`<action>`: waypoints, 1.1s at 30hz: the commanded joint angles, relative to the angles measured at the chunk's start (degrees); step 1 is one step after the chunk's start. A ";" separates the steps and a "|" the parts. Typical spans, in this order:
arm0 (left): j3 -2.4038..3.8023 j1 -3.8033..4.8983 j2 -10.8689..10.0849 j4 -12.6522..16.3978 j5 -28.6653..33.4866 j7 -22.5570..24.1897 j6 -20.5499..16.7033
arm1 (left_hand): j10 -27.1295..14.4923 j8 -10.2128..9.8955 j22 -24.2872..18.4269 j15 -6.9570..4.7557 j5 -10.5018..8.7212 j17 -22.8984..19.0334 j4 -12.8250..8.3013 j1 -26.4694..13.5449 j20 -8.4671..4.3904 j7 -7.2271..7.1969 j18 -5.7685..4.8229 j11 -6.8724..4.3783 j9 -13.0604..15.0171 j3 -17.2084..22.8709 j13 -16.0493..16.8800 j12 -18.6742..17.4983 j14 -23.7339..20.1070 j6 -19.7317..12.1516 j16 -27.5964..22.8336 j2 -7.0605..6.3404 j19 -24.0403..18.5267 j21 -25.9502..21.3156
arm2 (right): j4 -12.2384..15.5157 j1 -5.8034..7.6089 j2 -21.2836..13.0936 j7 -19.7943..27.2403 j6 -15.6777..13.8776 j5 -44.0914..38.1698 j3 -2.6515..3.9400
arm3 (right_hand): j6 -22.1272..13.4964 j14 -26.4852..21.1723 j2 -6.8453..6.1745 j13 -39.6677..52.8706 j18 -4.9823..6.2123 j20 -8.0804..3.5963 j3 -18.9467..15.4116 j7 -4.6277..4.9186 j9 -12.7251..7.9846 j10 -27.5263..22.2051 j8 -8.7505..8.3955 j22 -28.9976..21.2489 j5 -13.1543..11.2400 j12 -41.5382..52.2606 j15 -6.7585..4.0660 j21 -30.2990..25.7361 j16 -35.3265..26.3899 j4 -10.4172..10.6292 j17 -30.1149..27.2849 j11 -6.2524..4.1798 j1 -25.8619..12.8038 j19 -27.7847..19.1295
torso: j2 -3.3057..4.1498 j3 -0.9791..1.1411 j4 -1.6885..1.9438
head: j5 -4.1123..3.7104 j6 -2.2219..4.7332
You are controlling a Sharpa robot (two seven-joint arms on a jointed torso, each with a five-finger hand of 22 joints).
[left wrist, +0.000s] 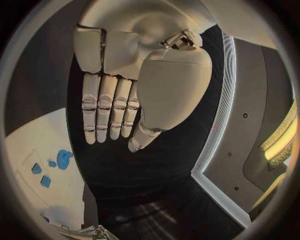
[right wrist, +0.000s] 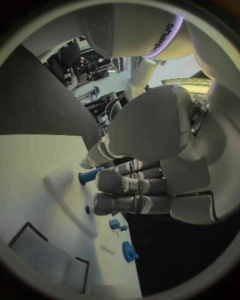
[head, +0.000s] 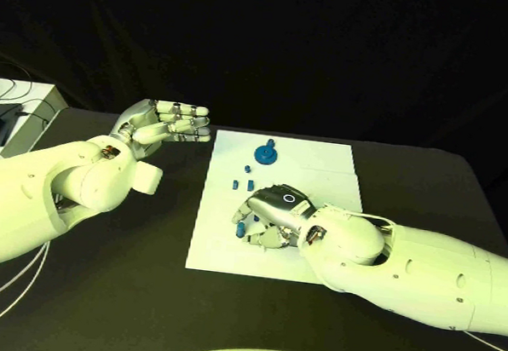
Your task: Assemble the parts on the task board
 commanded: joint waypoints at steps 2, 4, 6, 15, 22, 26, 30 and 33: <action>0.05 0.02 0.19 0.01 0.21 0.60 0.69 | -0.24 0.03 -0.03 0.06 0.20 -0.05 -0.12 -0.09 -0.08 0.12 -0.58 0.26 0.00 0.22 -0.06 0.05 -0.34 -0.43 -0.22 -0.69 -0.30 -0.18 | 0.90 -0.04 -1.03 2.24 -5.10 2.26 0.02 | -0.85 0.20 -0.57 -0.05 1.39 0.40 -0.10 0.18 0.00 -0.54 -0.23 2.08 0.77 0.04 0.34 -0.51 -0.21 1.12 -0.11 -0.01 0.46 2.57 | 0.00 0.01 0.07 | -0.17 0.09; 0.05 0.02 0.24 -0.03 0.21 0.63 0.70 | -0.24 0.03 -0.03 0.06 0.20 -0.05 -0.12 -0.09 -0.08 0.12 -0.58 0.26 0.00 0.22 -0.06 0.05 -0.34 -0.43 -0.22 -0.69 -0.30 -0.18 | 1.48 0.05 -1.97 3.24 -7.24 4.51 0.08 | -1.08 0.20 -0.94 -0.07 1.46 0.41 -0.36 0.27 0.02 -0.35 -0.21 2.02 0.84 0.08 0.30 -0.78 -0.16 2.21 -0.15 -0.06 0.64 2.58 | -0.01 -0.02 0.03 | -0.16 0.16; 0.05 0.01 0.28 -0.09 0.21 0.66 0.70 | -0.24 0.03 -0.03 0.06 0.20 -0.05 -0.12 -0.09 -0.08 0.12 -0.58 0.26 0.00 0.22 -0.06 0.05 -0.34 -0.43 -0.22 -0.69 -0.30 -0.18 | 2.08 0.34 -3.18 4.43 -9.23 7.42 0.23 | -1.94 0.28 -0.84 -0.05 1.37 0.31 -0.59 0.49 -0.02 0.61 -0.23 2.12 0.98 0.11 0.15 -0.38 -0.06 2.43 -0.15 -0.29 0.63 2.65 | -0.06 -0.02 0.00 | -0.22 0.23; 0.04 0.00 0.48 -0.50 0.22 0.75 0.72 | 0.22 0.03 -0.03 0.02 0.20 -0.02 -0.18 -0.07 -0.06 0.06 -0.53 0.10 0.00 0.16 -0.06 0.06 -0.26 -0.49 -0.21 -0.58 -0.31 -0.19 | 3.33 3.22 -8.68 10.61 -10.87 25.40 0.68 | -0.51 0.46 1.54 0.11 0.41 -0.57 0.52 2.44 0.18 10.13 0.00 3.12 3.21 0.61 -0.93 3.06 0.90 1.66 0.34 -1.99 0.36 2.81 | -0.19 0.00 -0.16 | -0.25 0.65; 0.04 -0.01 0.77 -0.78 0.24 0.77 0.53 | -0.07 -0.03 0.03 0.04 0.21 -0.04 -0.12 -0.19 -0.13 0.70 -0.48 0.28 -0.03 0.07 -0.06 0.04 -0.25 -0.83 -0.24 -0.77 -0.08 -0.07 | 3.57 5.51 -13.20 11.49 -3.18 33.32 0.79 | 3.19 0.76 3.88 3.74 -1.57 -2.30 0.36 0.19 0.98 19.55 1.64 4.88 4.15 6.01 -3.17 11.02 2.33 0.71 1.48 -5.65 -0.17 3.30 | -0.37 -0.01 -0.43 | -0.80 1.14; 0.04 -0.03 0.99 -0.96 0.25 0.84 0.48 | -0.03 0.04 0.01 0.05 0.19 -0.03 -0.03 -0.27 -0.08 0.67 -0.49 0.26 0.00 -0.09 -0.05 0.06 -0.26 -0.86 -0.21 -0.75 -0.12 -0.12 | 3.71 5.97 -15.27 8.90 0.51 34.92 0.79 | 5.43 0.20 4.59 27.64 -3.93 -4.47 -5.36 -0.27 3.68 11.71 1.78 5.75 4.18 26.53 -4.48 18.46 4.72 -0.05 3.87 -7.54 -4.08 3.22 | -0.56 0.04 -0.48 | -1.08 1.11; 0.04 -0.21 1.07 -1.07 0.29 0.88 0.47 | 0.06 0.04 -0.01 0.05 0.21 -0.02 0.04 -0.24 -0.08 0.64 -0.49 0.22 0.00 -0.22 -0.05 0.06 -0.23 -0.77 -0.21 -0.69 -0.12 -0.14 | 3.74 6.22 -17.75 2.42 4.53 36.90 0.78 | 5.43 -0.11 7.59 51.33 -4.46 -4.75 -7.56 -2.64 10.22 8.40 3.03 6.37 5.72 46.37 -4.59 23.01 6.73 1.76 6.17 -7.72 -7.35 3.25 | -0.72 0.17 -0.55 | -1.44 1.21; 0.04 -0.36 1.07 -1.10 0.31 0.89 0.47 | 0.06 0.04 -0.01 0.05 0.21 -0.02 0.04 -0.24 -0.08 0.64 -0.49 0.22 0.00 -0.22 -0.05 0.06 -0.23 -0.77 -0.21 -0.69 -0.12 -0.14 | 3.92 6.32 -19.13 -2.46 7.48 37.40 0.78 | 4.86 -0.13 7.91 58.34 -4.58 -4.88 -9.52 -3.43 16.88 10.59 5.08 6.68 7.31 51.35 -4.87 25.28 9.02 2.56 10.12 -8.06 -9.41 3.29 | -0.73 0.14 -0.58 | -1.56 1.16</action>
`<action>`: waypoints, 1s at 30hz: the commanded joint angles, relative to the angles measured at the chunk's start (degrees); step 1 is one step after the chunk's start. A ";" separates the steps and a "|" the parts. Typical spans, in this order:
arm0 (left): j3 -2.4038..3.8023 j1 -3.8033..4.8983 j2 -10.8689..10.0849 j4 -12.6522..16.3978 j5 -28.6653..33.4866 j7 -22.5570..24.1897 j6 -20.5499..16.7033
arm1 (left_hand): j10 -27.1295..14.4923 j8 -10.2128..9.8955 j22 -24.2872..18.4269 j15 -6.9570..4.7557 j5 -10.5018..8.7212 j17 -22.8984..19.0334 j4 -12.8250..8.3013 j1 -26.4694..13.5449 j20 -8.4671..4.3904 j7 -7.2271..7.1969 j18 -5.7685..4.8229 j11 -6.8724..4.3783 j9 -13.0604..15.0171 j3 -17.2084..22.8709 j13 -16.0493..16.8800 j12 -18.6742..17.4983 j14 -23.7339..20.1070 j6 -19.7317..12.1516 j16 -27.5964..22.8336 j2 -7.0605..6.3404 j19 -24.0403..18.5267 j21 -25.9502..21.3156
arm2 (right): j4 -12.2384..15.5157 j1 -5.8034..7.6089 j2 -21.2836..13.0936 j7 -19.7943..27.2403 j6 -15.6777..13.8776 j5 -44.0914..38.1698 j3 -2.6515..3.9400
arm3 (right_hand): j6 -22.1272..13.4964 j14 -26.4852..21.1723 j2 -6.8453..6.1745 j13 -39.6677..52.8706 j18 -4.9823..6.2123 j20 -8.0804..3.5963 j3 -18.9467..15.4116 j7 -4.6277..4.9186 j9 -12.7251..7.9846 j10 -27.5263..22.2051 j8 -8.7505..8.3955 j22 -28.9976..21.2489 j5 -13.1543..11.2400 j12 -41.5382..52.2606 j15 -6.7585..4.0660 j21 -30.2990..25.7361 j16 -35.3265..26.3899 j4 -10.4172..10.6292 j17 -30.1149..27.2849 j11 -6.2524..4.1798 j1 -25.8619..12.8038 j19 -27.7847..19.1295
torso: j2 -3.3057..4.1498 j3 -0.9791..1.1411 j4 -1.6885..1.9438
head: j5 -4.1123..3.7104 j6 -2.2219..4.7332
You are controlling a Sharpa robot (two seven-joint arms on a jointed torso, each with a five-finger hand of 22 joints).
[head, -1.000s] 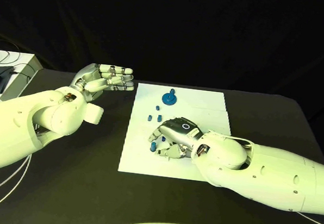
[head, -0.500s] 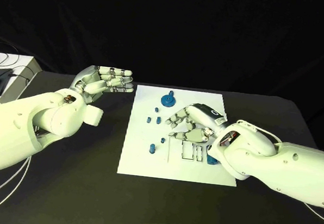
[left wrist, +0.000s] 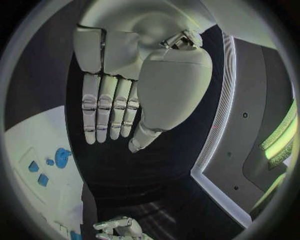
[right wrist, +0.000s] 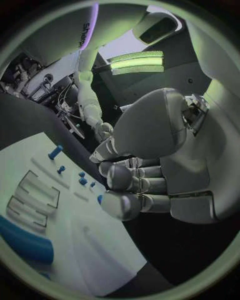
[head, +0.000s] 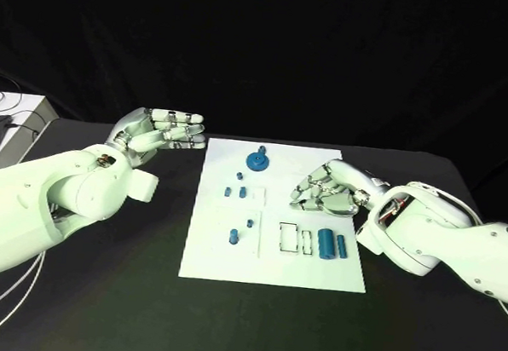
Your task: Assemble the parts on the task board
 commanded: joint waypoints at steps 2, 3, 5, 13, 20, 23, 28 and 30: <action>0.05 -0.21 0.13 0.00 0.31 0.83 0.51 | 0.16 0.05 -0.01 0.03 0.21 -0.02 0.07 0.09 -0.07 -0.08 -0.49 0.18 0.01 -0.24 -0.05 0.06 -0.23 -0.07 -0.20 -0.34 -0.14 -0.16 | 0.44 0.11 -1.55 -11.19 9.29 3.56 0.00 | -0.83 0.39 0.73 6.47 -1.04 -0.30 -2.07 -1.15 8.33 2.71 2.79 6.98 1.23 4.49 -0.27 2.89 2.55 1.46 4.81 -0.66 -2.48 3.37 | -0.20 0.03 -0.14 | -0.44 -0.24; 0.05 -0.25 0.14 0.00 0.31 0.83 0.51 | 0.16 0.05 -0.01 0.03 0.21 -0.02 0.07 0.09 -0.07 -0.08 -0.49 0.18 0.01 -0.24 -0.05 0.06 -0.23 -0.07 -0.20 -0.34 -0.14 -0.16 | 0.61 0.13 -1.96 -12.70 10.24 3.66 -0.01 | -1.01 0.46 0.84 7.53 -1.10 -0.41 -2.75 -1.35 10.86 3.29 3.85 7.07 2.59 5.22 -0.40 3.54 3.24 2.21 6.17 -0.79 -3.56 3.41 | -0.28 0.05 -0.18 | -0.52 -0.25; 0.05 -0.33 0.16 -0.01 0.32 0.84 0.52 | 0.20 0.04 -0.02 0.02 0.22 -0.01 0.11 0.10 -0.06 -0.13 -0.50 0.17 0.00 -0.30 -0.06 0.05 -0.20 -0.03 -0.20 -0.35 -0.17 -0.18 | 1.05 0.15 -2.64 -15.10 11.44 3.81 -0.04 | -2.07 0.51 1.13 9.27 -1.25 -0.58 -4.39 -1.84 16.49 4.15 6.06 7.26 4.70 6.18 -0.63 4.73 3.98 3.28 7.85 -1.22 -4.82 3.48 | -0.36 0.10 -0.30 | -0.52 -0.26; 0.05 -0.65 0.17 0.06 0.31 0.71 0.55 | 0.35 0.04 -0.04 0.01 0.21 -0.01 0.25 0.01 0.00 -0.31 -0.56 0.10 0.00 -0.40 -0.06 0.06 -0.21 0.02 -0.21 -0.36 -0.28 -0.22 | 3.46 0.18 -5.10 -23.05 13.22 5.36 -0.19 | -3.40 0.94 1.82 13.68 -1.60 -1.05 -7.50 -2.94 32.03 6.25 8.50 7.58 5.72 6.97 -1.16 7.14 4.57 6.72 11.56 -1.77 -7.32 3.50 | -0.73 0.28 -0.65 | -0.90 -0.69; 0.05 -0.88 0.15 0.27 0.24 0.60 0.51 | 0.37 0.03 -0.06 0.02 0.21 0.00 0.37 -0.13 0.03 -0.47 -0.61 0.08 0.00 -0.61 -0.06 0.04 -0.21 -0.06 -0.21 -0.48 -0.34 -0.24 | 4.69 0.15 -5.47 -30.36 16.42 4.84 -0.53 | -2.68 1.07 1.26 15.12 -1.62 -1.05 -8.15 -2.92 36.38 6.59 5.65 7.58 5.37 5.93 -1.13 7.22 4.30 7.53 12.88 -1.74 -9.14 3.44 | -1.09 0.28 -0.96 | -0.86 -1.07; 0.05 -0.94 0.15 0.34 0.24 0.58 0.52 | 0.29 0.03 -0.06 0.03 0.22 0.01 0.49 -0.16 0.04 -0.46 -0.62 0.11 0.00 -0.80 -0.06 0.05 -0.21 -0.10 -0.21 -0.42 -0.38 -0.24 | 5.05 0.11 -5.25 -31.96 16.85 3.71 -0.61 | -2.56 1.12 0.91 15.25 -1.63 -1.04 -8.22 -2.90 36.85 6.57 5.29 7.60 5.17 5.75 -1.13 7.29 4.30 7.73 13.13 -1.70 -9.24 3.43 | -1.19 0.23 -1.00 | -0.70 -1.23; 0.05 -0.98 0.14 0.44 0.23 0.52 0.60 | 0.28 0.04 -0.06 0.04 0.21 0.01 0.56 -0.19 0.04 -0.44 -0.62 0.11 0.00 -0.93 -0.05 0.05 -0.20 -0.09 -0.20 -0.42 -0.38 -0.24 | 5.52 0.04 -4.64 -34.25 16.49 1.38 -0.71 | -2.24 1.24 -0.14 15.73 -1.68 -1.07 -7.76 -2.97 38.19 6.76 4.43 7.67 5.81 5.67 -1.15 7.66 4.37 10.51 14.07 -1.75 -10.65 3.48 | -1.11 0.19 -0.92 | -0.80 -1.12; 0.05 -0.99 0.12 0.46 0.23 0.49 0.62 | 0.29 0.04 -0.07 0.04 0.20 0.02 0.66 -0.17 0.06 -0.43 -0.62 0.11 0.00 -1.10 -0.05 0.05 -0.21 -0.10 -0.20 -0.38 -0.40 -0.24 | 5.59 0.01 -4.29 -35.01 16.46 0.59 -0.76 | -2.15 1.27 -0.66 15.83 -1.71 -1.08 -7.43 -3.02 38.54 6.83 4.37 7.74 5.87 5.70 -1.17 7.93 4.47 11.50 14.38 -1.78 -11.22 3.51 | -1.08 0.18 -0.90 | -0.80 -1.15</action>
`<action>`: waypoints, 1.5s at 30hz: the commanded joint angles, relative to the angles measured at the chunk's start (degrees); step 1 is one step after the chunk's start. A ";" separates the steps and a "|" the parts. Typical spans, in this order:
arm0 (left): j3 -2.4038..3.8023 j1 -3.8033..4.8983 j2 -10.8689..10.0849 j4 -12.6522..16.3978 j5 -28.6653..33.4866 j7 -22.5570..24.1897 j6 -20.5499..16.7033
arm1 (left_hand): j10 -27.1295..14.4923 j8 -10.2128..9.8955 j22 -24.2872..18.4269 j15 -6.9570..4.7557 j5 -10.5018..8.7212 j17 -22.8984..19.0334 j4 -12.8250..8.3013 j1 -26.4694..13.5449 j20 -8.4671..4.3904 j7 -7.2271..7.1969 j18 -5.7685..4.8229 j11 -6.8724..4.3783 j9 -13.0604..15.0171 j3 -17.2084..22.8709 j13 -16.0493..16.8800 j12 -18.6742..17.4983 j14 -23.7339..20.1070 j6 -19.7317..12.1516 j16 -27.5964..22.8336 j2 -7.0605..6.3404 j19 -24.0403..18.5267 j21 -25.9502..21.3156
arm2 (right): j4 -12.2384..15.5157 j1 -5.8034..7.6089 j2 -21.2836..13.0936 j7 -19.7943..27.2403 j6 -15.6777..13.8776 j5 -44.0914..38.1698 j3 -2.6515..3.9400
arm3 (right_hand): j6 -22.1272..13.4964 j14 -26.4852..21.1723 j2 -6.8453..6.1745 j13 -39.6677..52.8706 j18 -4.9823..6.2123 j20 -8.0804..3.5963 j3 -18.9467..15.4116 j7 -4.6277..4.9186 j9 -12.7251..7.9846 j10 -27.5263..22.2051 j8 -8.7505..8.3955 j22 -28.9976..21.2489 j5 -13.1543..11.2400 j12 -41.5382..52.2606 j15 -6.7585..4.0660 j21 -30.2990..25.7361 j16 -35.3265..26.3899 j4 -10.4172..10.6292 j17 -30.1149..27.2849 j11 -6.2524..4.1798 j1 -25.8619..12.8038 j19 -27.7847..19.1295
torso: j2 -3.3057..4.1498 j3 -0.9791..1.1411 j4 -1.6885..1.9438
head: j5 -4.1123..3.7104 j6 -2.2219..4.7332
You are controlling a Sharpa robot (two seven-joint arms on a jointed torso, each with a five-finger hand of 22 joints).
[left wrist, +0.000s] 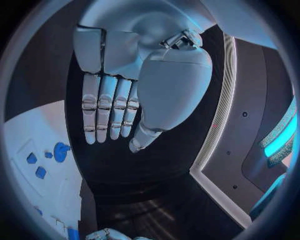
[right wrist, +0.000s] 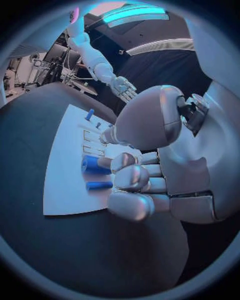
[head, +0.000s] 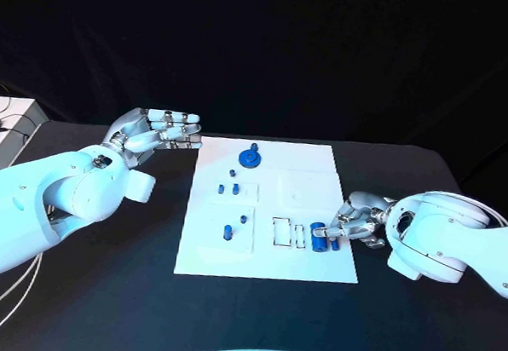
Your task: Assemble the parts on the task board
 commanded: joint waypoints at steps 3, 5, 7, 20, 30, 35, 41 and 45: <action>0.04 -0.06 0.05 0.22 0.22 0.48 0.63 | 0.29 0.04 -0.07 0.04 0.20 0.02 0.11 -0.17 0.06 -0.42 -0.62 0.11 0.00 -0.55 -0.05 0.05 -0.21 -0.11 -0.20 -0.37 -0.40 -0.24 | 0.25 -0.12 0.85 -5.03 1.73 -4.06 -0.11 | 0.52 0.27 -0.79 0.23 -0.85 -0.46 0.91 0.04 0.73 0.39 -0.39 7.72 0.18 -0.09 -0.13 0.60 0.14 1.71 0.53 0.22 -1.02 3.67 | 0.06 -0.07 0.04 | -0.04 -0.06; 0.04 -0.06 0.04 0.24 0.22 0.47 0.65 | 0.29 0.03 -0.08 0.05 0.24 0.02 0.24 -0.23 0.07 -0.43 -0.62 0.10 0.00 -0.68 -0.05 0.05 -0.22 -0.12 -0.21 -0.32 -0.42 -0.25 | 0.24 -0.13 1.12 -5.47 1.62 -4.76 -0.13 | 0.53 0.27 -0.91 0.26 -0.87 -0.46 0.91 0.04 0.76 0.41 -0.42 7.77 0.10 -0.05 -0.12 0.78 0.16 1.92 0.60 0.22 -1.23 3.68 | 0.06 -0.08 0.05 | -0.06 -0.18; 0.04 -0.06 0.01 0.27 0.23 0.45 0.67 | 0.29 0.03 -0.08 0.05 0.24 0.02 0.24 -0.23 0.07 -0.43 -0.62 0.10 0.00 -0.68 -0.05 0.05 -0.22 -0.12 -0.21 -0.32 -0.42 -0.25 | 0.11 -0.14 1.45 -5.95 1.43 -5.85 -0.16 | 0.59 0.29 -1.46 0.34 -0.88 -0.45 1.49 0.04 0.91 0.45 -0.58 7.79 0.04 0.00 -0.12 0.89 0.20 2.62 0.85 0.22 -1.43 3.66 | 0.09 -0.07 0.08 | -0.06 -0.16; 0.04 -0.07 -0.30 0.42 0.33 0.40 0.73 | 0.24 0.04 -0.11 0.06 0.25 0.05 0.84 -0.14 0.16 -0.41 -0.59 0.12 0.00 -1.42 -0.05 0.06 -0.23 -0.15 -0.21 -0.16 -0.46 -0.26 | -1.37 -0.47 3.18 -7.61 3.16 -11.58 -0.39 | 0.73 0.36 -2.82 0.40 -0.91 -0.41 3.35 0.08 1.07 0.38 -0.97 7.86 -1.50 -0.15 -0.08 1.30 0.20 3.73 1.46 0.26 -3.64 3.61 | 0.17 -0.10 0.02 | -0.26 -0.43; 0.04 -0.07 -0.38 0.47 0.47 0.48 0.76 | 0.18 0.03 -0.14 0.18 0.27 0.03 1.14 0.10 0.26 -0.36 -0.61 0.16 0.00 -1.67 -0.05 0.06 -0.64 -0.16 -0.22 -0.10 -0.68 -0.33 | -2.64 -0.88 4.73 -7.74 4.38 -11.16 -0.58 | 0.73 0.35 -2.71 0.37 -0.94 -0.38 3.45 0.10 1.07 0.31 -1.04 7.90 -2.32 -0.25 -0.06 1.48 0.21 3.60 1.61 0.29 -3.77 3.56 | 0.07 -0.17 0.33 | -0.09 -0.64; 0.04 -0.07 -0.49 0.50 0.50 0.50 0.72 | 0.19 0.03 -0.16 0.20 0.27 0.03 1.21 0.18 0.30 -0.36 -0.62 0.15 0.00 -1.72 -0.05 0.07 -0.67 -0.18 -0.22 -0.10 -0.80 -0.35 | -3.54 -1.22 5.30 -7.79 4.71 -11.97 -0.67 | 0.72 0.34 -2.73 0.37 -0.95 -0.38 3.44 0.11 1.07 0.28 -1.05 7.90 -2.39 -0.27 -0.05 1.50 0.20 3.63 1.63 0.30 -3.87 3.55 | 0.07 -0.17 0.24 | 0.05 -0.69; 0.04 -0.08 -0.65 0.61 0.52 0.54 0.69 | 0.17 0.03 -0.17 0.19 0.25 0.04 1.22 0.21 0.31 -0.37 -0.62 0.16 0.00 -1.74 -0.05 0.07 -0.66 -0.18 -0.22 -0.11 -0.84 -0.36 | -4.19 -1.68 6.08 -7.80 4.81 -12.74 -0.72 | 0.71 0.36 -2.70 0.37 -0.96 -0.37 3.48 0.12 1.07 0.25 -1.08 7.92 -2.45 -0.27 -0.04 1.60 0.22 3.66 1.74 0.31 -4.01 3.53 | 0.16 -0.18 0.15 | 0.02 -0.64; 0.04 -0.08 -0.74 0.73 0.57 0.54 0.77 | 0.16 0.03 -0.17 0.19 0.26 0.05 1.31 0.23 0.34 -0.32 -0.62 0.16 0.00 -1.79 -0.05 0.07 -0.66 -0.20 -0.22 -0.11 -0.90 -0.35 | -4.85 -2.07 7.01 -7.81 4.88 -13.38 -0.76 | 0.71 0.37 -2.59 0.36 -0.96 -0.37 3.53 0.12 1.08 0.24 -1.07 7.93 -2.46 -0.28 -0.04 1.65 0.23 3.63 1.81 0.31 -4.00 3.53 | 0.19 -0.21 0.19 | -0.04 -0.75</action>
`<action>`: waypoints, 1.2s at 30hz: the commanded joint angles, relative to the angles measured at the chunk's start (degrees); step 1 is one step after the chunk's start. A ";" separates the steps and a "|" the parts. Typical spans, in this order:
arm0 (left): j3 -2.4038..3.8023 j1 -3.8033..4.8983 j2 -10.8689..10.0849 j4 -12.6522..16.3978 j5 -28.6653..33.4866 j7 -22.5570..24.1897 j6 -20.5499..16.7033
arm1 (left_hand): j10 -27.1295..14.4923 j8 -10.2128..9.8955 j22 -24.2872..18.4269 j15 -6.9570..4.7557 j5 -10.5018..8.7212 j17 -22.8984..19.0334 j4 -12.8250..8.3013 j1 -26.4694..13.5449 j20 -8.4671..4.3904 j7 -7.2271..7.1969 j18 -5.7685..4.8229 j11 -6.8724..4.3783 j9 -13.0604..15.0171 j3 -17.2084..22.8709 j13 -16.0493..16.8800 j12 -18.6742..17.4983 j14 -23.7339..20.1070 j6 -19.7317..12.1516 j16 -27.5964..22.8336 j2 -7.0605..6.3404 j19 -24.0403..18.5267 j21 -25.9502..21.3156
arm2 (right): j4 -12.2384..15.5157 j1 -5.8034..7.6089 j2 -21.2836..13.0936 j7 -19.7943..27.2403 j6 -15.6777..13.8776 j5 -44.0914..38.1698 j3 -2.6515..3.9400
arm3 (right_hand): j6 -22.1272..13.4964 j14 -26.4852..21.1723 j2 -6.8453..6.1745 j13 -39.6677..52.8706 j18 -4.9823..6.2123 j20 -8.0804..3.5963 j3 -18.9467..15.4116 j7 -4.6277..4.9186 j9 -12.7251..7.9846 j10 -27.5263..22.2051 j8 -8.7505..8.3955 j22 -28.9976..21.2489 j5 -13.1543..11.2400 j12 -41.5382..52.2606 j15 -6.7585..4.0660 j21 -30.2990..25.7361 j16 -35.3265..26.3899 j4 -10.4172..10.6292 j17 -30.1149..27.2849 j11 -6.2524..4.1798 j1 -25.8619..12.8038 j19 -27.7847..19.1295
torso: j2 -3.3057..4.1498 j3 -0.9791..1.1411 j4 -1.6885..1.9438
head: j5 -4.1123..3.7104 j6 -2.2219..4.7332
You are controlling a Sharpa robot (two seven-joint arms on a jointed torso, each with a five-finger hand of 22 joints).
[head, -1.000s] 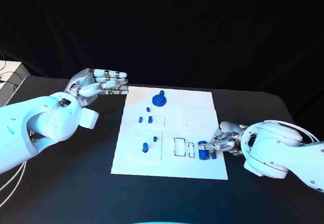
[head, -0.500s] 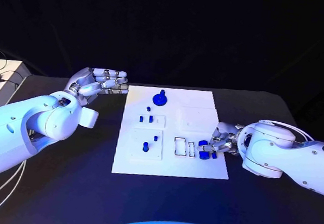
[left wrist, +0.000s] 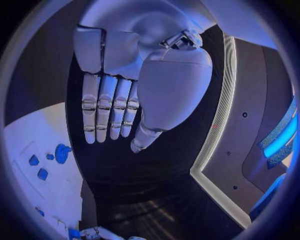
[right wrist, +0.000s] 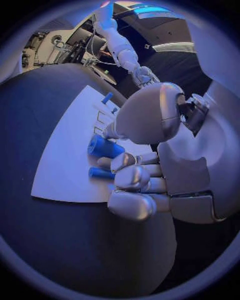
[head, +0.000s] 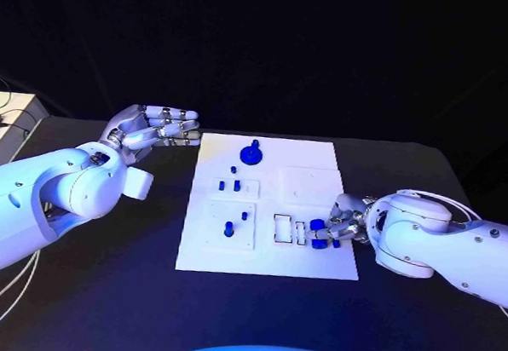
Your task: Assemble the parts on the task board
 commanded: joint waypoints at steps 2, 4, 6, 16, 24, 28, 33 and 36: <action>0.04 -0.03 -0.04 0.28 0.51 0.58 0.79 | 0.16 0.03 -0.06 -0.12 0.26 0.05 0.13 0.23 -0.09 -0.32 -0.63 0.16 0.00 -0.29 -0.05 0.06 -0.35 -0.21 -0.22 -0.11 -0.47 -0.35 | -0.81 -0.42 0.79 -1.82 1.33 -2.10 -0.06 | 0.43 0.37 0.23 0.06 -0.96 -0.39 0.21 -0.01 0.07 0.09 -0.18 7.95 -0.14 -0.28 -0.05 0.25 0.24 0.00 0.05 0.14 -0.56 3.55 | 0.03 -0.04 0.07 | -0.10 -0.13; 0.04 -0.03 -0.08 0.32 0.57 0.59 0.83 | 0.16 0.03 -0.06 -0.12 0.26 0.05 0.13 0.23 -0.09 -0.32 -0.63 0.16 0.00 -0.29 -0.05 0.06 -0.35 -0.21 -0.22 -0.11 -0.47 -0.35 | -1.21 -0.60 1.07 -1.83 1.36 -2.31 -0.08 | 0.39 0.35 0.18 0.02 -0.96 -0.39 0.10 0.01 0.07 0.03 -0.21 7.93 -0.50 -0.37 -0.03 0.20 0.17 0.07 0.01 0.16 -0.79 3.52 | 0.03 -0.06 0.12 | -0.16 -0.26; 0.04 -0.03 -0.14 0.37 0.61 0.59 0.78 | 0.10 0.02 -0.11 -0.12 0.26 0.06 0.23 0.30 0.00 -0.28 -0.71 0.18 -0.01 -0.31 -0.05 0.06 -0.31 -0.27 -0.22 -0.08 -0.73 -0.45 | -1.62 -0.77 1.29 -1.83 1.33 -2.45 -0.09 | 0.39 0.37 0.01 0.03 -0.95 -0.37 0.44 0.04 0.05 0.02 -0.25 7.92 -2.35 -0.33 -0.02 0.16 0.16 0.12 0.08 0.18 -1.47 3.48 | 0.05 -0.06 0.15 | -0.23 -0.46; 0.04 -0.03 -0.43 0.60 0.92 0.65 0.77 | 0.02 0.02 -0.12 -0.13 0.27 0.08 0.44 0.44 0.13 -0.22 -1.27 0.22 -0.01 -0.23 -0.05 0.05 -0.27 -0.51 -0.21 -0.14 -2.08 -0.41 | -3.09 -1.23 2.48 -1.47 0.90 -2.86 -0.13 | 0.26 0.36 -0.48 -0.09 -0.94 -0.32 1.17 0.10 -0.01 -0.21 -0.35 7.91 -2.46 -0.54 0.02 0.12 -0.03 0.19 0.02 0.27 -1.97 3.40 | 0.07 -0.01 0.01 | -0.15 -0.63; 0.04 -0.03 -0.49 0.73 1.02 0.57 0.93 | -0.07 0.03 -0.11 -0.14 0.26 0.09 0.51 0.45 0.10 -0.15 -1.32 0.24 -0.01 -0.20 -0.05 0.06 -0.21 -0.60 -0.21 -0.16 -2.14 -0.40 | -3.75 -1.58 3.01 -1.00 0.33 -3.05 -0.13 | 0.14 0.38 -0.24 -0.29 -0.93 -0.30 1.17 0.17 -0.03 -0.40 -0.39 7.88 -0.26 -0.77 0.06 0.04 -0.18 -0.09 -0.06 0.27 -0.93 3.33 | 0.00 -0.05 -0.01 | -0.22 -0.70; 0.04 -0.03 -0.49 0.71 1.03 0.52 0.95 | -0.09 0.03 -0.11 -0.14 0.28 0.09 0.53 0.51 0.08 -0.14 -1.34 0.24 -0.01 -0.14 -0.05 0.06 -0.19 -0.62 -0.21 -0.11 -2.15 -0.40 | -3.57 -1.64 2.95 -0.59 -0.70 -2.76 -0.13 | 0.09 0.36 1.41 -0.43 -0.95 -0.33 0.16 0.14 0.09 -0.42 -0.29 7.90 5.04 -0.83 0.04 0.14 -0.29 -1.64 -0.11 0.22 1.07 3.31 | -0.05 0.00 0.00 | -0.06 -0.61; 0.04 -0.03 -0.48 0.66 1.04 0.41 0.98 | -0.06 0.03 -0.11 -0.16 0.28 0.09 0.57 0.59 0.08 -0.09 -1.37 0.24 -0.01 0.05 -0.05 0.06 -0.16 -0.60 -0.21 0.00 -2.20 -0.41 | -2.80 -1.66 2.49 0.12 -2.48 0.24 -0.14 | 0.00 0.38 3.54 -0.50 -0.98 -0.39 -0.73 0.06 0.21 -0.38 -0.19 7.91 11.64 -0.80 -0.04 0.24 -0.37 -4.41 -0.17 0.16 2.88 3.31 | 0.00 0.00 -0.02 | -0.13 -0.57; 0.04 -0.03 -0.48 0.63 1.04 0.32 1.01 | -0.07 0.03 -0.11 -0.17 0.25 0.08 0.63 0.62 0.07 -0.06 -1.40 0.25 -0.01 0.26 -0.05 0.06 -0.15 -0.61 -0.21 -0.06 -2.25 -0.41 | -2.25 -1.62 2.04 0.54 -3.38 2.75 -0.13 | -0.02 0.39 4.36 -0.50 -1.00 -0.43 -0.69 -0.03 0.23 -0.35 -0.16 7.91 14.68 -0.75 -0.11 0.26 -0.40 -5.87 -0.20 0.08 3.75 3.31 | -0.02 -0.02 -0.04 | -0.12 -0.50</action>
